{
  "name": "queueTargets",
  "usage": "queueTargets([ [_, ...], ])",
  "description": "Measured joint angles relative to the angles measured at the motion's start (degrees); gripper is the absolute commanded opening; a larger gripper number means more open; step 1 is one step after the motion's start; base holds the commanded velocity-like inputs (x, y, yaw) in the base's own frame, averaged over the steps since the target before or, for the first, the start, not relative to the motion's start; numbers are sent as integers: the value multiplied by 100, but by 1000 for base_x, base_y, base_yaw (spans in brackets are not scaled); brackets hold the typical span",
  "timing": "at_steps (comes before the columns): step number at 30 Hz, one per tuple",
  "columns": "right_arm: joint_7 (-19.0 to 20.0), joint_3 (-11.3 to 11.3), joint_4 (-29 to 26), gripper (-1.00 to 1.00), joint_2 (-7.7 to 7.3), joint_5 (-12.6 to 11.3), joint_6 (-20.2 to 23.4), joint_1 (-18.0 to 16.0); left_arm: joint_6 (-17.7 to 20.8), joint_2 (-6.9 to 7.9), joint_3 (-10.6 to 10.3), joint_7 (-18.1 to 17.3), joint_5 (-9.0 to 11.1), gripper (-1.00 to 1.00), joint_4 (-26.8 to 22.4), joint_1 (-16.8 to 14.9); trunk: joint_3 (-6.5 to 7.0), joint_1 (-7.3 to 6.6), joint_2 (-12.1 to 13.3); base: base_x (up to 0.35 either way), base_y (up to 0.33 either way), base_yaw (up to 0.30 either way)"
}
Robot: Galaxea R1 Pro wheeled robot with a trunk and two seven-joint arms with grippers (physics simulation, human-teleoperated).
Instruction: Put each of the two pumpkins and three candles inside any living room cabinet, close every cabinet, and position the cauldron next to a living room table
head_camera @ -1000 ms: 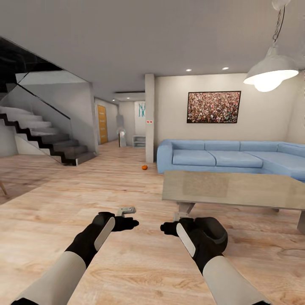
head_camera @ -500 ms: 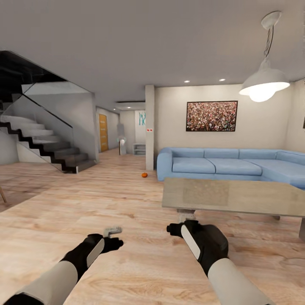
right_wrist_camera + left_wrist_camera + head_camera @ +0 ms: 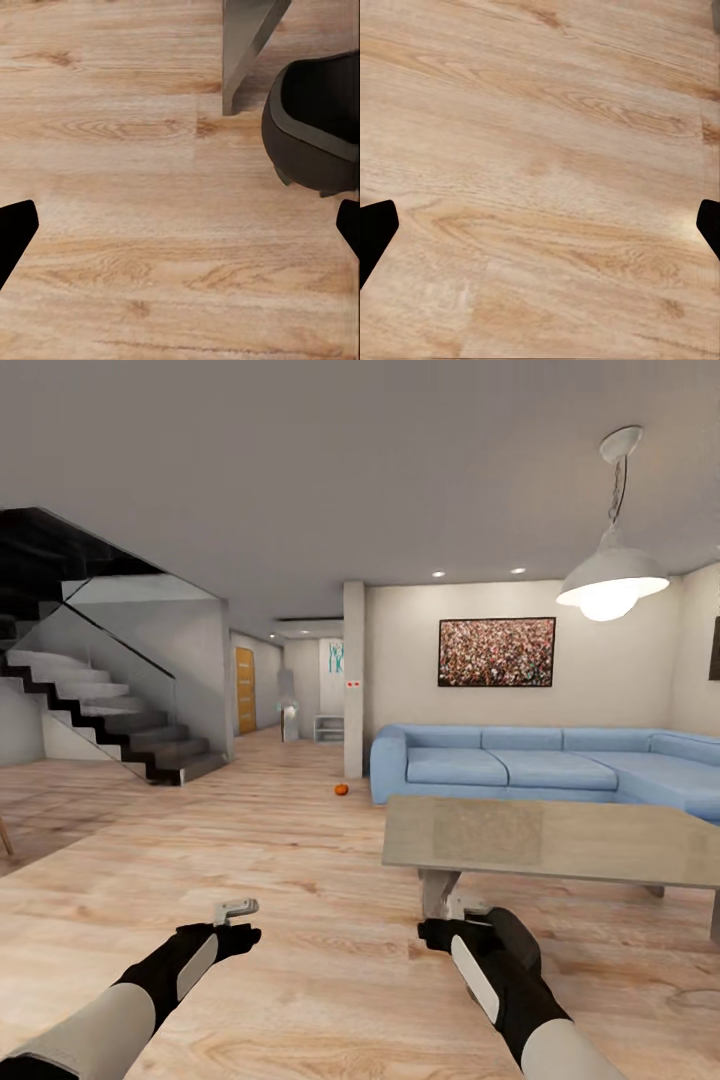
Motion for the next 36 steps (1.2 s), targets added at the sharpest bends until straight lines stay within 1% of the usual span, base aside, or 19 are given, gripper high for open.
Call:
queueTargets([
  [2, 2, 4, 14, 100, -38, -1, -100, 16, -28, 6, 4, 1, 8, 100, 39, 3, 36, -44, 80, 0, 0, 0],
  [4, 5, 8, 26, 100, -76, -2, -314, 66, -105, 11, 8, 2, 15, 100, 76, 11, 72, -88, 160, 0, 0, 0],
  [5, 13, 8, 31, 100, -93, -2, -473, 113, -206, 11, 10, 5, 11, 100, 94, 13, 90, -110, 200, 0, 0, 0],
  [10, 24, 14, 38, 100, -117, -7, -774, 217, -408, 15, 12, 25, 5, 100, 128, 16, 180, -220, 401, 0, 0, 0],
  [13, 39, 15, 56, 100, -122, -16, -861, 244, -490, 14, 15, 21, 10, 100, 170, 18, 234, -286, 521, 0, 0, 0],
  [18, 51, 20, 122, 100, -123, -16, -931, 252, -514, 11, 13, 7, 7, 100, 183, 18, 323, -396, 722, 0, 0, 0],
  [23, 59, 27, 404, 100, -118, -15, -1126, 254, -537, 8, 9, 9, -12, 100, 187, 18, 413, -505, 922, 0, 0, 0],
  [26, 64, 28, 613, 100, -115, -16, -1209, 255, -669, 0, 1, 13, -29, 100, 218, 18, 467, -571, 1043, 0, 0, 0],
  [27, 64, 28, 641, 100, -115, -16, -1217, 255, -708, -2, 0, 14, -32, 100, 257, 18, 485, -593, 1083, 0, 0, 0],
  [30, 62, 28, 747, 100, -114, -16, -1239, 255, -886, -6, -3, 13, -36, 100, 585, 18, 538, -659, 1203, 0, 0, 0],
  [36, 58, 7, 1027, 100, -126, -20, -1262, 248, -989, -26, -1, 11, -36, 100, 813, 17, 646, -791, 1444, 0, 0, 0],
])
